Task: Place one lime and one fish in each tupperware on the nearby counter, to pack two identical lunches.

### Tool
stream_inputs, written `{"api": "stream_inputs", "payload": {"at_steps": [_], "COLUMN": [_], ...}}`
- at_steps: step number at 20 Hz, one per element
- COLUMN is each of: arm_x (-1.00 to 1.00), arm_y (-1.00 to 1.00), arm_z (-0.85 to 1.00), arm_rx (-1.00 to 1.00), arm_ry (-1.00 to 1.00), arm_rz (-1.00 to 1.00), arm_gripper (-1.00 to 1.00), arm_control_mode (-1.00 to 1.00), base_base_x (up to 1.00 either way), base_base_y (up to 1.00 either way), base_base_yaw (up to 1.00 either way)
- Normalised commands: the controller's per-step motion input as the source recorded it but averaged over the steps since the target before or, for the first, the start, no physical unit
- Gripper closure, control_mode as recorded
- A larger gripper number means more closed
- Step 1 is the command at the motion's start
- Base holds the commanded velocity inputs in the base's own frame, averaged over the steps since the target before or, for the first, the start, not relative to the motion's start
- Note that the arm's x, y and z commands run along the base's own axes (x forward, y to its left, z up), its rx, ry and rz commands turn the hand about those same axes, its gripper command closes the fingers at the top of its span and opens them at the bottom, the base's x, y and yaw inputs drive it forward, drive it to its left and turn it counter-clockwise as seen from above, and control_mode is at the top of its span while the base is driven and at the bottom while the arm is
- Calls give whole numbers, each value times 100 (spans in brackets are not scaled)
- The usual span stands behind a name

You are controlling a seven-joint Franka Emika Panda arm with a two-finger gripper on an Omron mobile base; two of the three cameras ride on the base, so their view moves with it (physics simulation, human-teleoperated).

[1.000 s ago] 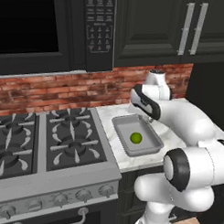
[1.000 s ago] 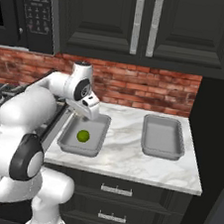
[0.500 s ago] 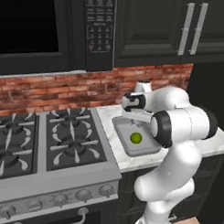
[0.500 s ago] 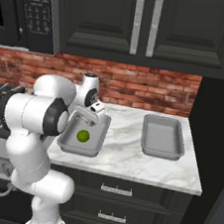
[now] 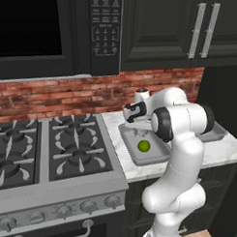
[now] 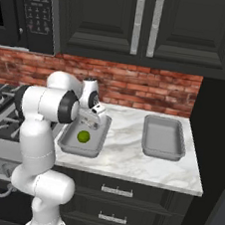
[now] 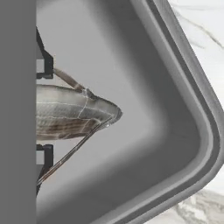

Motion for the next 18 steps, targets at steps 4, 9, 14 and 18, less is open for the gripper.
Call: {"api": "stream_inputs", "payload": {"at_steps": [4,9,14,18], "arm_x": [-10,-58,-100,-80], "arm_y": [0,0,0,0], "arm_z": [13,33,13,96], "arm_rx": [0,1,0,0], "arm_ry": [-1,-6,-28,-42], "arm_rz": [0,0,0,0], "arm_gripper": [-100,-100,-100,-100], "arm_control_mode": [-100,-100,-100,-100], "base_base_x": [0,0,0,0], "base_base_y": [0,0,0,0], "base_base_yaw": [0,0,0,0]}}
